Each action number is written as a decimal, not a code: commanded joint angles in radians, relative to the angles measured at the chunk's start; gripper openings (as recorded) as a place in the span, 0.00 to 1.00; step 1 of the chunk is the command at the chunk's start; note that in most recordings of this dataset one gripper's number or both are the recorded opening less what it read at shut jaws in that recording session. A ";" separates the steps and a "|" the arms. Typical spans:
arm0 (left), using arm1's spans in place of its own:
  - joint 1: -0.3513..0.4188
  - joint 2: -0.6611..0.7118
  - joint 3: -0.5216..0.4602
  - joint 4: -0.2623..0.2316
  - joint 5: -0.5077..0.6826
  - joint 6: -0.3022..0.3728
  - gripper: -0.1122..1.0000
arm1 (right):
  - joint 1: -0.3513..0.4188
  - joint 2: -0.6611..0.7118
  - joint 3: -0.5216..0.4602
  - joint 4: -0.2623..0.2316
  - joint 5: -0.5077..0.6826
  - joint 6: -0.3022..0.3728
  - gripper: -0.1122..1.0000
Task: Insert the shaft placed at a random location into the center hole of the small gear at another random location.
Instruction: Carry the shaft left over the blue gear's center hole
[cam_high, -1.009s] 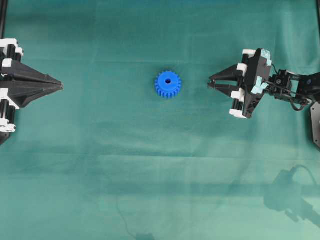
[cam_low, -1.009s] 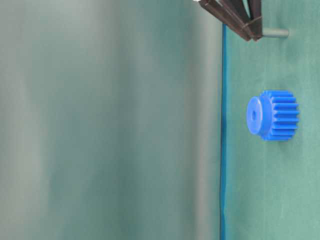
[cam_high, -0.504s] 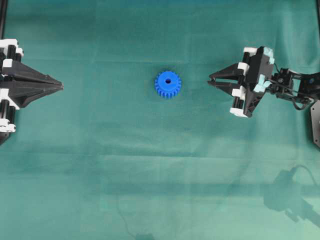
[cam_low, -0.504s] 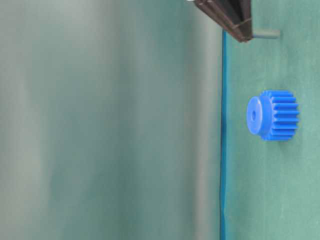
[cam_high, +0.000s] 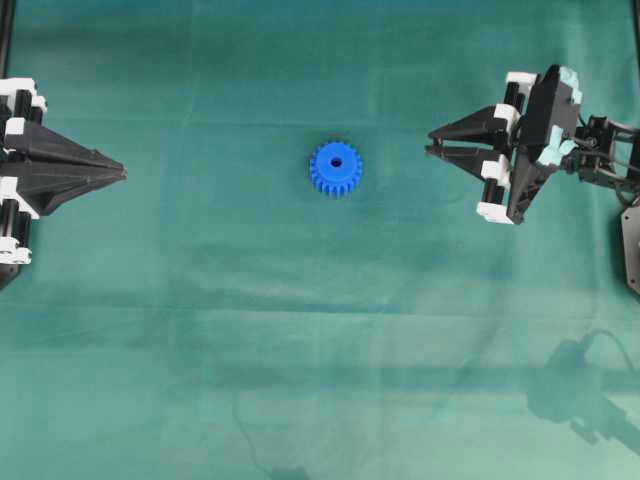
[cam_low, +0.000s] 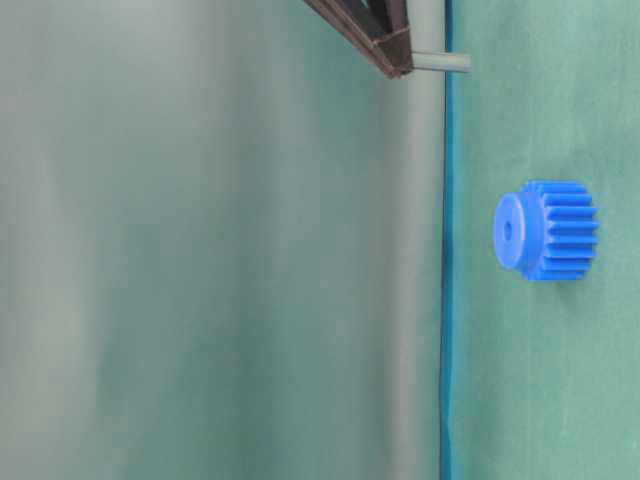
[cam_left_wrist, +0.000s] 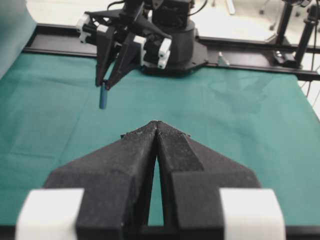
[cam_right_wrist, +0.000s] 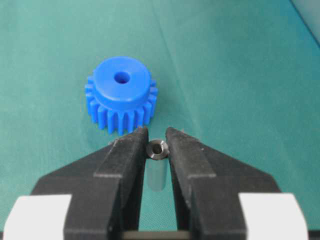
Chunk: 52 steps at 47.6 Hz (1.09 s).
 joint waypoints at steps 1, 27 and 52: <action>0.002 0.006 -0.011 -0.002 -0.005 -0.002 0.10 | -0.003 -0.009 -0.018 0.003 0.000 -0.002 0.22; 0.002 0.012 -0.011 -0.003 -0.006 -0.005 0.10 | 0.002 0.160 -0.227 -0.002 0.048 -0.002 0.22; 0.000 0.017 -0.009 -0.006 -0.005 -0.003 0.10 | 0.034 0.293 -0.417 -0.005 0.107 -0.002 0.22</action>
